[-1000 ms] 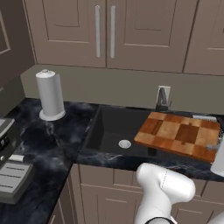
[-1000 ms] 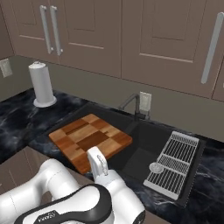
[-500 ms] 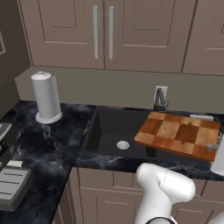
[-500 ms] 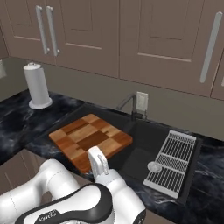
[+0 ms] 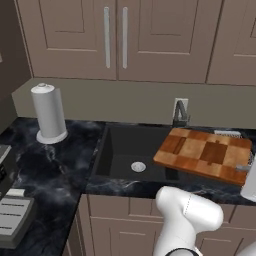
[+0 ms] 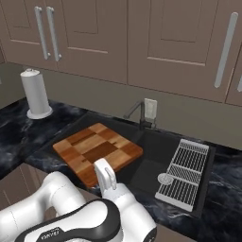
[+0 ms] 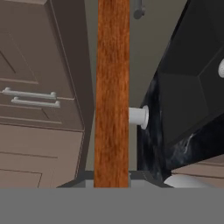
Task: Move the cutting board and knife to the sink. Then move spray from the cabinet to the counter.
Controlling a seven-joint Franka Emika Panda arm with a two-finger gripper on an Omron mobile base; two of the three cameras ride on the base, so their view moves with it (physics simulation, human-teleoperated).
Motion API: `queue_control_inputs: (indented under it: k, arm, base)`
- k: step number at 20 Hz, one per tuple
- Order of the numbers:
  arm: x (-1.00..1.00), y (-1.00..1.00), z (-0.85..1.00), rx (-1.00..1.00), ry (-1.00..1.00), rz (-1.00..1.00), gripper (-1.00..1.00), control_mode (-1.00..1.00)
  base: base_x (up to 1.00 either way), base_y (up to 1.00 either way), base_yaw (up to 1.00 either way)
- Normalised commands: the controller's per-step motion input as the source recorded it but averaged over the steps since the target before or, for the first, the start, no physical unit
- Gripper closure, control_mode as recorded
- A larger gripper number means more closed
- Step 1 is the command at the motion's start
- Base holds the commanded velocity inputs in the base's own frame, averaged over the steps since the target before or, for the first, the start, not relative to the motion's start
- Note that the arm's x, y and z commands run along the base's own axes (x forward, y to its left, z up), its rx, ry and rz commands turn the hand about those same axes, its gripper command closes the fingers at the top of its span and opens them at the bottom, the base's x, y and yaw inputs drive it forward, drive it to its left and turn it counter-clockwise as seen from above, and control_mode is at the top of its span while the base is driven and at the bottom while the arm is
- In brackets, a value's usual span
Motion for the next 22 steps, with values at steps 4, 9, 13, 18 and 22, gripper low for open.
queue_control_inputs:
  k: [4, 9, 13, 18, 22]
  arm:
    - [0.00, 0.00, 0.00, 0.00, 0.00, 0.00, 1.00, 1.00]
    - [0.00, 0.00, 0.00, 0.00, 0.00, 0.00, 1.00, 1.00]
    - [0.00, 0.00, 0.00, 0.00, 0.00, 0.00, 1.00, 1.00]
    - [0.00, 0.00, 0.00, 0.00, 0.00, 0.00, 1.00, 1.00]
    - [0.18, 0.04, -0.02, 0.00, 0.13, -0.01, 1.00, -1.00]
  base:
    - [0.00, 0.00, 0.00]
    - [0.00, 0.00, 0.00]
    - [0.00, 0.00, 0.00]
    - [0.00, 0.00, 0.00]
    - [0.00, 0.03, -0.01]
